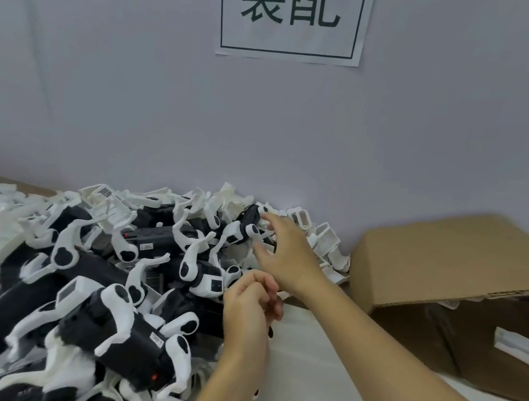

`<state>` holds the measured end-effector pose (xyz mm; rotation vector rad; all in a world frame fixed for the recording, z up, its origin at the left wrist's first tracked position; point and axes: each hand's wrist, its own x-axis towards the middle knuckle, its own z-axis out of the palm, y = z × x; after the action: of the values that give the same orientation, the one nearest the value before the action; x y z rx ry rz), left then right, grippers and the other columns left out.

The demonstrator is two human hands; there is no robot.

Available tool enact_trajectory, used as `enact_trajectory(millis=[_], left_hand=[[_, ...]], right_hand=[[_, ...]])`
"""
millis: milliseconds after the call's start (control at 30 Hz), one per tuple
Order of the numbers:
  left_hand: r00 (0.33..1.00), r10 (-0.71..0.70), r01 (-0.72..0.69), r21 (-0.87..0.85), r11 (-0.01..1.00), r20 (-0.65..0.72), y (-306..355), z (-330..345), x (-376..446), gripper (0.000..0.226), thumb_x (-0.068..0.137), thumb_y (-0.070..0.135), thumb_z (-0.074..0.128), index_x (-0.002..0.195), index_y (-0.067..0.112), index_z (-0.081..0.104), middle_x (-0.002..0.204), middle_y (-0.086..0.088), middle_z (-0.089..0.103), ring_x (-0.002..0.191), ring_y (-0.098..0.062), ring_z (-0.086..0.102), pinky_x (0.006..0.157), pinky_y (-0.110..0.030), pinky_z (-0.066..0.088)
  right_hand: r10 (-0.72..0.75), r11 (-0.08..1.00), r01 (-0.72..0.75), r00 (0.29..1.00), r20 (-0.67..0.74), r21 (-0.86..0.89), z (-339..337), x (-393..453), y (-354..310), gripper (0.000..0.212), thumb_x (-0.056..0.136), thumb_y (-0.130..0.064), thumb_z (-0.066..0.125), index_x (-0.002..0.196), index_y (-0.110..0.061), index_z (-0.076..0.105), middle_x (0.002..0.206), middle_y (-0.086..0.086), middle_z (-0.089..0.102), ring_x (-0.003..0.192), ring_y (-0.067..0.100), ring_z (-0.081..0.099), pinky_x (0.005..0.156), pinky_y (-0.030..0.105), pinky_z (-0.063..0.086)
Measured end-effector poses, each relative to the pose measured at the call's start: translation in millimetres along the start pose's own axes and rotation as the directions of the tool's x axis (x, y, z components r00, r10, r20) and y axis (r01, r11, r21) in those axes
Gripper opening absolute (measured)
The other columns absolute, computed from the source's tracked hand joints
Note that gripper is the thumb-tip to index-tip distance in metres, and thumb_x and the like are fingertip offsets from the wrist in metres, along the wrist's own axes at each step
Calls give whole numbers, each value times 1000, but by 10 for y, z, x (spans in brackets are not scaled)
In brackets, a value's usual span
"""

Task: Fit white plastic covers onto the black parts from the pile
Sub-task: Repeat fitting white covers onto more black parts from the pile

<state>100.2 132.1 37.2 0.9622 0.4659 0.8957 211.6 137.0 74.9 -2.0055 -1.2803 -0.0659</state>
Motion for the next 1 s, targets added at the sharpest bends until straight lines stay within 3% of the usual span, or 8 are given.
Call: enact_trajectory(millis=[67, 200, 400, 500, 633, 700, 833, 1000], left_hand=[[1000, -14, 14, 10, 1000, -2, 12, 19, -13, 44, 73, -16, 29, 50, 11, 55, 52, -3, 47, 44, -14, 43, 48, -24, 37], [1000, -26, 26, 39, 999, 7, 44, 36, -35, 41, 74, -15, 30, 54, 9, 56, 53, -4, 50, 44, -13, 45, 53, -29, 34], [999, -34, 33, 58, 998, 23, 65, 31, -43, 43, 78, -16, 32, 56, 9, 59, 56, -6, 51, 46, -15, 46, 52, -26, 39], [999, -27, 25, 54, 998, 35, 65, 47, -52, 40, 79, -17, 32, 60, 6, 59, 58, -8, 53, 48, -16, 49, 54, -27, 41], [998, -18, 15, 50, 999, 62, 49, 42, -56, 38, 82, -18, 32, 66, 4, 59, 62, -10, 58, 54, -20, 54, 55, -27, 46], [997, -2, -3, 69, 998, 74, 47, 42, -65, 36, 84, -17, 35, 70, 5, 61, 67, -9, 62, 57, -20, 58, 55, -26, 48], [994, 88, -100, 216, 971, 61, 22, 70, -105, 26, 91, -12, 50, 88, 10, 63, 91, -5, 68, 74, -14, 64, 64, -27, 54], [965, 173, -242, 421, 874, 195, -17, 59, -165, 38, 85, 8, 76, 114, 26, 59, 115, 13, 62, 97, 11, 58, 75, -7, 46]], right_hand=[[-2, 999, 5, 997, 73, -46, -12, 109, -59, 53, 97, -32, 62, 145, -18, 47, 139, 4, 54, 130, 21, 47, 108, 34, 39], [56, 997, -53, 996, 65, -47, -15, 267, -133, 23, 96, -25, 65, 111, -9, 70, 108, 5, 68, 98, 21, 61, 89, 33, 49], [62, 997, -63, 998, -32, -50, -11, 222, -76, 20, 104, -23, 48, 108, -5, 56, 106, 2, 51, 98, 18, 49, 86, 30, 42], [127, 984, -105, 981, -147, 144, -99, 167, -21, 23, 105, -26, 45, 115, -8, 54, 106, 1, 57, 95, 16, 57, 79, 22, 44], [221, 919, -62, 900, -377, 389, -279, 45, -13, 16, 105, -25, 47, 110, -10, 53, 87, -11, 59, 72, -10, 60, 62, 2, 42], [286, 853, -24, 857, -429, 522, -372, -69, -11, 15, 105, -29, 47, 106, -15, 52, 93, -6, 65, 76, -10, 65, 69, 8, 50], [364, 797, -19, 812, -456, 604, -484, -402, 18, 19, 103, -35, 50, 105, -18, 55, 105, 9, 70, 98, 23, 71, 89, 43, 57], [376, 771, 33, 782, -497, 636, -469, -821, -89, 17, 99, -33, 57, 95, -16, 57, 77, 4, 72, 70, 13, 75, 65, 25, 57]])
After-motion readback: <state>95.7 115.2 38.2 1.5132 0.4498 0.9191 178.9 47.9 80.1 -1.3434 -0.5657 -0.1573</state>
